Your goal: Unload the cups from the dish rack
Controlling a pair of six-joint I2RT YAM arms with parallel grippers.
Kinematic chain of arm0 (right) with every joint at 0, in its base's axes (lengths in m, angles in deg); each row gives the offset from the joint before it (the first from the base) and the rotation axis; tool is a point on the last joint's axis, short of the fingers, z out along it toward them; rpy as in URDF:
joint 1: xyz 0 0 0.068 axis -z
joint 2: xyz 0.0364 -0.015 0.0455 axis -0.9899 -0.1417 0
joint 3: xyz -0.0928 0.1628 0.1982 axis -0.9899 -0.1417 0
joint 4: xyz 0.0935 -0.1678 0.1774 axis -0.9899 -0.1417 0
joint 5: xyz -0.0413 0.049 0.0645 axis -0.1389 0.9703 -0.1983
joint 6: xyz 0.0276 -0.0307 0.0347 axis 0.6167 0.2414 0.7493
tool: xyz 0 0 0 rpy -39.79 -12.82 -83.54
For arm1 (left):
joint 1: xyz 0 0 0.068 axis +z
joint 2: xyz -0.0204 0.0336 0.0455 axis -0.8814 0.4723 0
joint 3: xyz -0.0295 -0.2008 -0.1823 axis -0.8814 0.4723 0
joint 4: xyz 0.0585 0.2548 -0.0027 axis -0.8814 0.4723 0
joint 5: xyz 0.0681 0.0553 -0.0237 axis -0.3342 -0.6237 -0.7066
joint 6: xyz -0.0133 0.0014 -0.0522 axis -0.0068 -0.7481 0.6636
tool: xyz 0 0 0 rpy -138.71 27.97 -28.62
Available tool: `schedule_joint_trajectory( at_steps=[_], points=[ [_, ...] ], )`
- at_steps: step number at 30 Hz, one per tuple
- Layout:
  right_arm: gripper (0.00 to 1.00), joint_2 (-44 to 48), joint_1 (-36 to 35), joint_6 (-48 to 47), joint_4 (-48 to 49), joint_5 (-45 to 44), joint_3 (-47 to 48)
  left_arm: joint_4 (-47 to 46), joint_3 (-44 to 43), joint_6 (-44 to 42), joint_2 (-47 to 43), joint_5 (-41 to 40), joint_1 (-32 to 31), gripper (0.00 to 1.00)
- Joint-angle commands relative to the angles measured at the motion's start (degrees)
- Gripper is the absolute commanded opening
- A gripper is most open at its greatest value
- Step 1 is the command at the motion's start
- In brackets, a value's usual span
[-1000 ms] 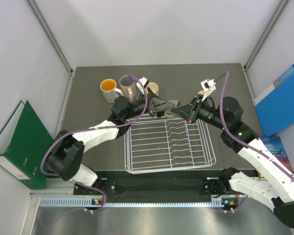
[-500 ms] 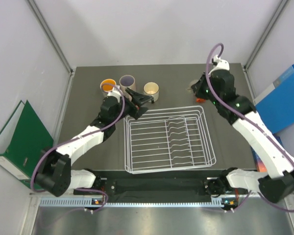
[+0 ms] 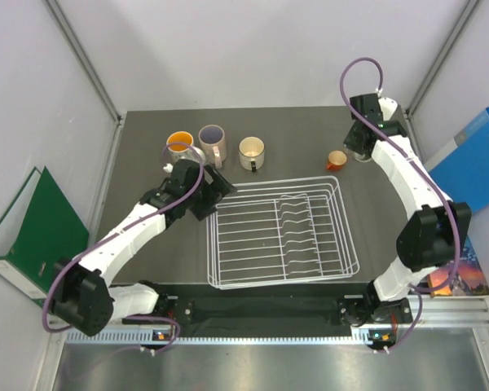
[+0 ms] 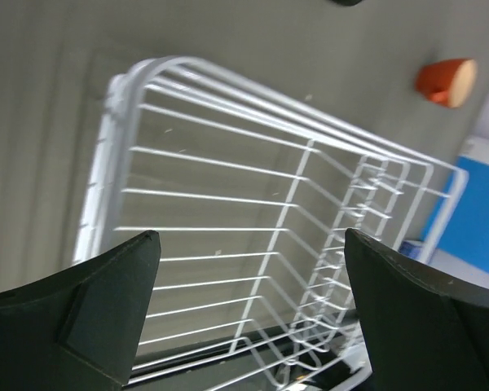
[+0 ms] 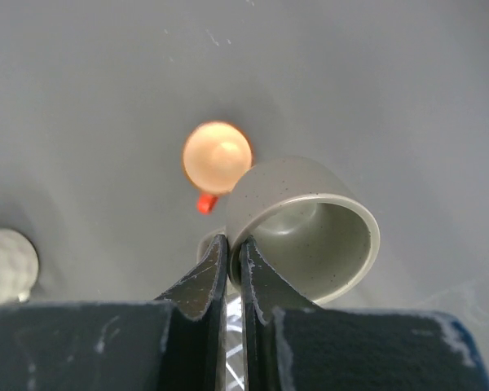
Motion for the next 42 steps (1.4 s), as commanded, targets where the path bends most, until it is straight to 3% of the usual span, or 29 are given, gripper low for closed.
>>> schedule_joint_trajectory(
  at_steps=[1,7,16,41,42],
  points=[
    [0.0,-4.8,0.3,1.2,-1.0,-3.5,8.0,8.4,-2.4,-4.9,-1.3,-2.4,-0.1,0.99],
    [0.0,-12.1,1.1,2.4,-4.5,-5.4,14.4,11.5,-3.3,-7.4,0.2,-2.5,0.0,0.99],
    [0.0,-14.5,5.7,4.2,-1.3,-0.9,10.7,12.1,-5.3,-9.3,3.6,-4.3,-0.1,0.99],
    [0.0,-28.4,9.0,1.6,1.8,3.8,18.3,11.4,-10.1,-9.4,12.3,-3.2,-0.1,0.99],
    [0.03,-28.4,9.1,1.5,1.7,3.9,18.3,11.4,-10.3,-9.4,12.6,-3.2,0.0,0.99]
  ],
)
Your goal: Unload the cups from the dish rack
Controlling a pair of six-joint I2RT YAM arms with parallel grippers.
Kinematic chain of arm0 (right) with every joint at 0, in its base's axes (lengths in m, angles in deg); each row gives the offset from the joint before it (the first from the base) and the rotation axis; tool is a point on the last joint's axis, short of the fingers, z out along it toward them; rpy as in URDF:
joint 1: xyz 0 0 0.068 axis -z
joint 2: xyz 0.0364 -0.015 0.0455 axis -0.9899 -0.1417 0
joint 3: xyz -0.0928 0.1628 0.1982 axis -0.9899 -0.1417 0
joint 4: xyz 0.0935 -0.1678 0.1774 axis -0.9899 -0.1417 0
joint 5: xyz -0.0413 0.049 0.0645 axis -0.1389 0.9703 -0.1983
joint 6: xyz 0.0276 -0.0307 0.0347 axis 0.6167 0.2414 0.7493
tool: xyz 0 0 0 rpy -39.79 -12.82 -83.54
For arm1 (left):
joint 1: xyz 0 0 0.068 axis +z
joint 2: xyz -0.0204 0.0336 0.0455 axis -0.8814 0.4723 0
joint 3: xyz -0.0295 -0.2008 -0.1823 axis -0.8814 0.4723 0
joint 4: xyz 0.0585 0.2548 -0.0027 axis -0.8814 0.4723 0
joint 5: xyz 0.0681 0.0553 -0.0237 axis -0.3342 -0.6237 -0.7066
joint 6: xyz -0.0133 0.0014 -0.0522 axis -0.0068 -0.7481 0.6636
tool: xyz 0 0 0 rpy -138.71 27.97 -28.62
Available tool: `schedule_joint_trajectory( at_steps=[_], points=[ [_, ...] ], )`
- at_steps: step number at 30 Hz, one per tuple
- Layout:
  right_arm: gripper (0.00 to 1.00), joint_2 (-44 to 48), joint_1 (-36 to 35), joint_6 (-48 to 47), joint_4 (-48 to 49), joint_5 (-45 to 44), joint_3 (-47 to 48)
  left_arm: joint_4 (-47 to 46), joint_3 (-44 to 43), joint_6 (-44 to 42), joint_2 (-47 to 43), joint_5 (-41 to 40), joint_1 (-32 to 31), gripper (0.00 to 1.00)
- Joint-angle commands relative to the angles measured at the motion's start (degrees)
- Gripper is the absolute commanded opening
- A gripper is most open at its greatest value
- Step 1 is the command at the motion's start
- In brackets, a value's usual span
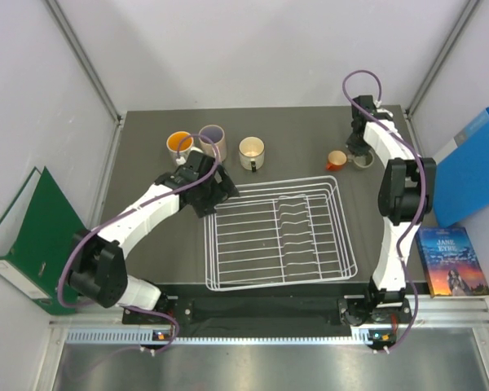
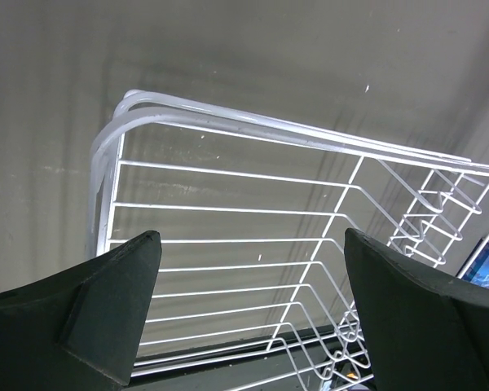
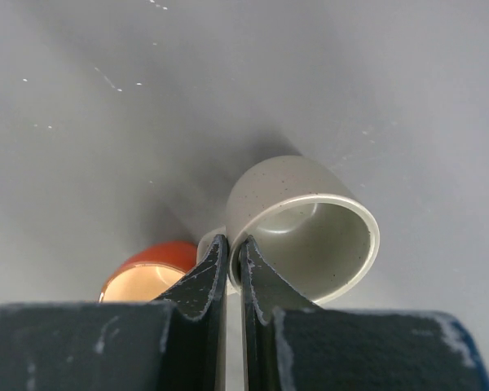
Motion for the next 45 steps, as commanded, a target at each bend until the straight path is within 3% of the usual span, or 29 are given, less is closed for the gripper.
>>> schedule_joint_trajectory(
  at_steps=[1,6,13,17,18,24,27,28,30,31,38,43,45],
  points=[
    [0.06,0.0,0.3,-1.2,2.0,0.9,3.2,2.0,-2.2,-1.1,1.7,-0.5,0.3,0.99],
    [0.24,1.3,0.3,-1.7,2.4,0.9,2.0,1.8,-2.6,-0.9,2.6,0.3,0.3,0.99],
    [0.36,5.1,0.3,-1.2,3.0,1.0,1.0,1.2,-2.7,-1.0,2.4,0.3,0.3,0.99],
    [0.48,14.5,-0.9,-0.2,10.0,2.1,-3.5,1.9,-3.7,-2.5,1.8,-1.3,0.3,0.99],
    [0.54,16.1,-1.4,-0.1,10.7,2.1,-4.0,2.4,-4.2,-3.1,1.7,-1.3,0.3,0.99],
    [0.68,27.2,-7.4,-2.2,11.3,1.2,-3.3,3.2,-5.9,-5.7,1.3,-4.6,0.3,0.99],
    [0.72,37.1,-14.2,-6.3,15.9,0.4,-8.9,5.0,-7.8,-9.5,1.7,-4.7,0.2,0.99],
    [0.74,40.3,-19.3,-10.0,18.5,-0.3,-14.6,6.8,-8.4,-10.5,2.0,-5.2,0.2,0.99],
    [0.97,49.4,-25.5,-13.8,24.7,-3.9,-20.6,8.5,-10.1,-13.6,2.2,-8.2,-0.5,0.99],
    [1.0,52.1,-31.7,-16.3,25.9,-5.9,-25.7,9.2,-10.5,-14.7,2.2,-9.6,-0.9,0.99],
    [1.0,62.8,-55.6,-17.5,20.1,-30.8,-37.0,12.5,-12.4,-22.3,-1.6,-22.6,-7.6,0.99],
    [1.0,62.0,-69.5,-18.5,17.5,-44.6,-38.9,10.6,-11.1,-24.4,-4.6,-25.8,-15.4,0.99],
    [1.0,59.8,-71.2,-17.9,15.2,-48.3,-37.6,10.4,-10.2,-24.3,-5.3,-26.6,-17.2,0.99]
  ],
)
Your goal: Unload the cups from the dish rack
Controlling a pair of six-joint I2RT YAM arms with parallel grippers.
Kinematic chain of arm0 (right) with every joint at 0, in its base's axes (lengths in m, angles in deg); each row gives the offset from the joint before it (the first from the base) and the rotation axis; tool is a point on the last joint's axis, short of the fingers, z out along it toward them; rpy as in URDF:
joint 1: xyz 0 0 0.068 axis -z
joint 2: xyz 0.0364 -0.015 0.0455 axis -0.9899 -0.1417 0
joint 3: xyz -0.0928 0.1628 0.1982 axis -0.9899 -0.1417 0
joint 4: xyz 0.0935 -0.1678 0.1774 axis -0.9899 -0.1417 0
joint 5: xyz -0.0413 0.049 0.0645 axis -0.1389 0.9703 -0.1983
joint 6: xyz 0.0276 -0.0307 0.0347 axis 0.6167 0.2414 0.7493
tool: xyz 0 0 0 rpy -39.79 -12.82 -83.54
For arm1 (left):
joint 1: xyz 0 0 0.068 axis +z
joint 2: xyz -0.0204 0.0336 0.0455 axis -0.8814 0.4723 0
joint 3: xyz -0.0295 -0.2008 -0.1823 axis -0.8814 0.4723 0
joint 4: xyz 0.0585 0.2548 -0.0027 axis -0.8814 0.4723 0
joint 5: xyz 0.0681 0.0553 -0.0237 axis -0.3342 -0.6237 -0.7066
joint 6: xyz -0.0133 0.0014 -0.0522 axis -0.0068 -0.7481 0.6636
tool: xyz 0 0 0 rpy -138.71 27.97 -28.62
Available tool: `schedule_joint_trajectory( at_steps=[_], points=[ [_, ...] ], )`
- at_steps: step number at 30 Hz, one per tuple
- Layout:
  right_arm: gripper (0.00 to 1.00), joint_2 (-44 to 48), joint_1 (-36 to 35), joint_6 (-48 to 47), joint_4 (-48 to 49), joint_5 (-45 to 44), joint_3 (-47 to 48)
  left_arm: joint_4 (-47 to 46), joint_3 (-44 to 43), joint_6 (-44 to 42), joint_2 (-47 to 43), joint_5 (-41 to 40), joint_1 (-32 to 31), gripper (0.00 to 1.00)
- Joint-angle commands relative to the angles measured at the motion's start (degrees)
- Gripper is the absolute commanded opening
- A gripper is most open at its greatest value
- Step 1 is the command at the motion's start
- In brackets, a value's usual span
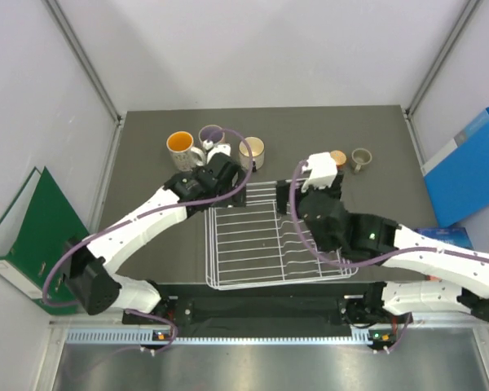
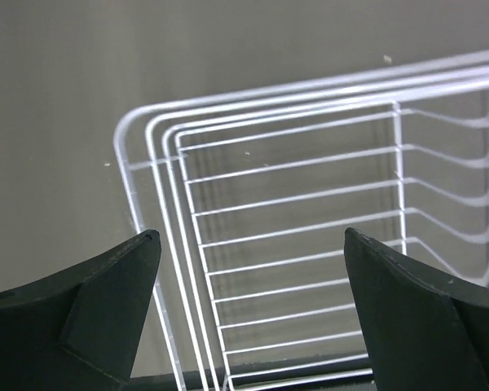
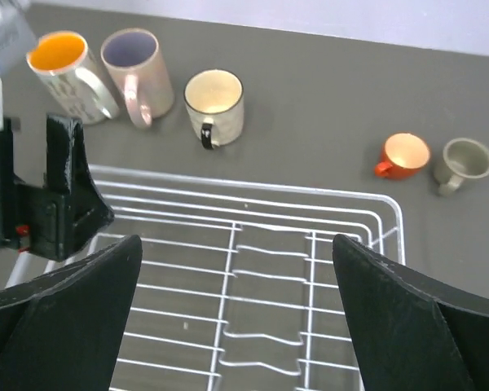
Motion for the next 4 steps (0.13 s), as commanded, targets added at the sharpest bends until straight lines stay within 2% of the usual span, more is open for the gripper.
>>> schedule_joint_trajectory(
  at_steps=[1,4],
  points=[
    [1.0,-2.8,-5.4,0.4,-5.9,-15.1,3.3,-0.7,0.7,-2.5,-3.9,-4.7,-3.4,0.99],
    [1.0,-4.5,-5.5,1.0,-8.3,-16.1,5.6,-0.5,1.2,-1.1,-5.2,-5.4,-3.3,0.99]
  ],
)
